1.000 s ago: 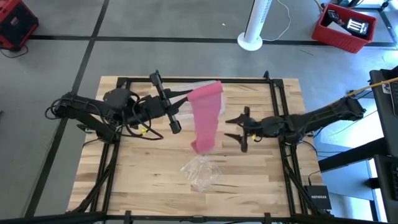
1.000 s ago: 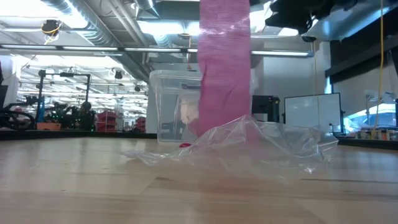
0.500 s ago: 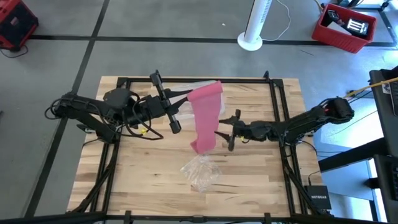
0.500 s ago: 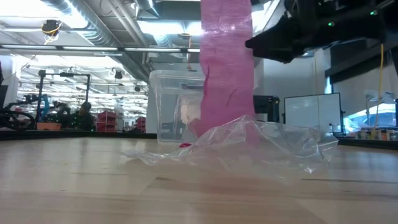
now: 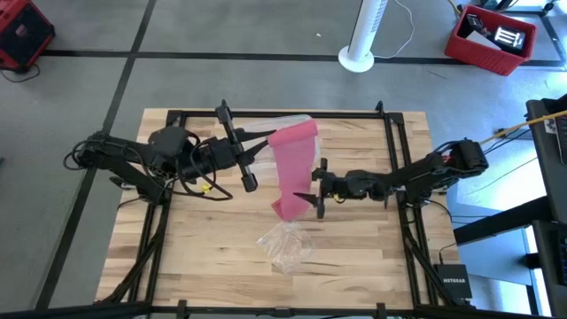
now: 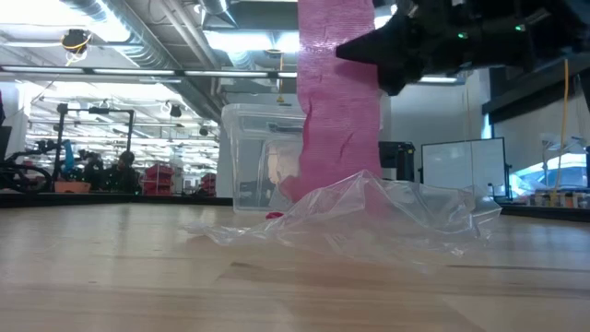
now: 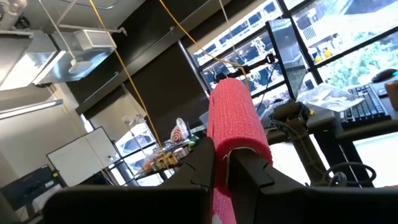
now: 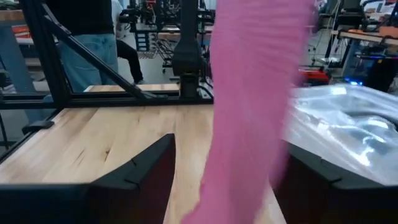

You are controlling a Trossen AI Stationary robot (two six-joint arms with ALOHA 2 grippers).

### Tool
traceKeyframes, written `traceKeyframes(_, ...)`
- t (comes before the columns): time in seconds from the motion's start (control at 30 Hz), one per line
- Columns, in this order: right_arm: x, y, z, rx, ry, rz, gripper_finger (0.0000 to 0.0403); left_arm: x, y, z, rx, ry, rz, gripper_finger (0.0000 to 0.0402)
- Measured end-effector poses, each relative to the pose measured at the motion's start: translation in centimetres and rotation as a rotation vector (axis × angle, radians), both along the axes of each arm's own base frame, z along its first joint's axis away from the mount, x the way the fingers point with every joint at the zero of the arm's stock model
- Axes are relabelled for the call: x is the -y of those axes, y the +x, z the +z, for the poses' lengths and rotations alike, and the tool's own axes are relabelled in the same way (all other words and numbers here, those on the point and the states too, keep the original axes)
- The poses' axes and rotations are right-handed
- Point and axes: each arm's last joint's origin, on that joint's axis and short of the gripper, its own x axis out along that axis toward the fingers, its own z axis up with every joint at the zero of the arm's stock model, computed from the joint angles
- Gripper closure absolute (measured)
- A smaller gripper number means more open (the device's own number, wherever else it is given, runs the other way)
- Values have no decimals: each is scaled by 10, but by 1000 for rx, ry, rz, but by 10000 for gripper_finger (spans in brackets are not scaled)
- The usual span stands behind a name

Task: Roll bandage
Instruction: Roll the pink bandage

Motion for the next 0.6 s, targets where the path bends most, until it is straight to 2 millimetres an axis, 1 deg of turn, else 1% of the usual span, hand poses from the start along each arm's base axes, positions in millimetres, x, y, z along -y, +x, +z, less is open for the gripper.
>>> traceKeyframes(0.1, -2, 10, 0, -17, -23, 12, 166, 1, 1, -3, -31, 7, -4, 382)
traceKeyframes(0.2, -3, 15, 3, -50, -35, 36, 168, 5, 1, -7, -71, -2, -20, 382)
traceKeyframes(0.3, -3, 15, 0, -78, -54, 41, 193, 10, 1, -10, -94, -9, -44, 382)
traceKeyframes(0.4, -4, 15, 0, -76, -56, 72, 251, 16, -1, -10, -98, -3, -67, 382)
traceKeyframes(0.53, -6, 15, 0, -76, -68, 132, 364, 19, -3, -9, -97, 2, -76, 382)
traceKeyframes(0.57, -6, 15, 0, -80, -76, 147, 383, 18, -3, -9, -94, 0, -72, 382)
traceKeyframes(0.6, -6, 15, -1, -89, -79, 150, 390, 17, -3, -8, -87, -3, -68, 382)
